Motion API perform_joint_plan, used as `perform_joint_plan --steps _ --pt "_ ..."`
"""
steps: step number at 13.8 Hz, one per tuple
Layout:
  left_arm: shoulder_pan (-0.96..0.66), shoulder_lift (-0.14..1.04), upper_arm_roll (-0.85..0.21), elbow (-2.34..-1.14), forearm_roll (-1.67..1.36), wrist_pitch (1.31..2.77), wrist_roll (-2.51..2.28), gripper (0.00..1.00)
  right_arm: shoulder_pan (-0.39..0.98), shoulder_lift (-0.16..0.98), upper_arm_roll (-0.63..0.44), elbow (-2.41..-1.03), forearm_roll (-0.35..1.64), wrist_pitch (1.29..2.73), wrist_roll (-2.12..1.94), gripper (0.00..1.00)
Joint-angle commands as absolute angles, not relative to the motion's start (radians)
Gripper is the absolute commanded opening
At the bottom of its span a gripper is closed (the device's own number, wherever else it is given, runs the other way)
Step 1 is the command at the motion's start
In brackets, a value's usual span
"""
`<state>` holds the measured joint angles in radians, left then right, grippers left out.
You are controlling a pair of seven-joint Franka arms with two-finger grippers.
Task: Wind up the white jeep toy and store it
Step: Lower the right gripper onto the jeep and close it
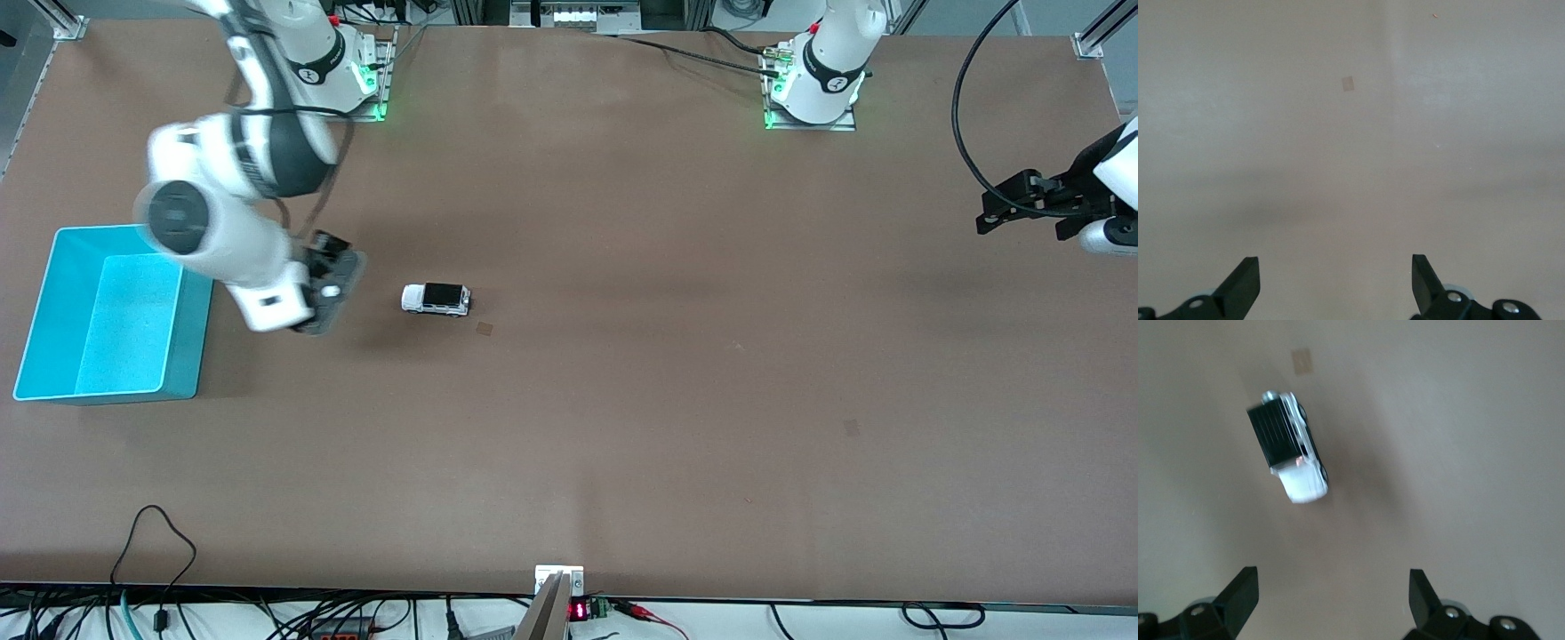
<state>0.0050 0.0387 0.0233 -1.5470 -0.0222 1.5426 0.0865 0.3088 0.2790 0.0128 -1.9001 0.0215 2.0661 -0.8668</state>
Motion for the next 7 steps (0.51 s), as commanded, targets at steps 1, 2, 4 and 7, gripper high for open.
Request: perform_joint_plan --steps 1,2,4,7 --pt "0.011 0.054 0.021 -1.506 -0.025 1.519 0.08 1.0 0.368 0.27 0.002 -2.021 0.031 2.24 -0.897 1.0" --pt "0.011 0.054 0.021 -1.506 -0.025 1.522 0.081 1.0 0.402 0.275 0.002 -2.054 0.031 2.297 -0.896 1.0" --pt "0.012 0.052 0.021 -1.506 -0.025 1.522 0.081 1.0 0.426 0.308 0.002 -2.097 0.031 2.403 -0.896 1.0" --pt "0.011 0.054 0.021 -1.506 -0.025 1.523 0.08 1.0 0.465 0.365 0.002 -2.129 0.031 2.531 -0.894 1.0"
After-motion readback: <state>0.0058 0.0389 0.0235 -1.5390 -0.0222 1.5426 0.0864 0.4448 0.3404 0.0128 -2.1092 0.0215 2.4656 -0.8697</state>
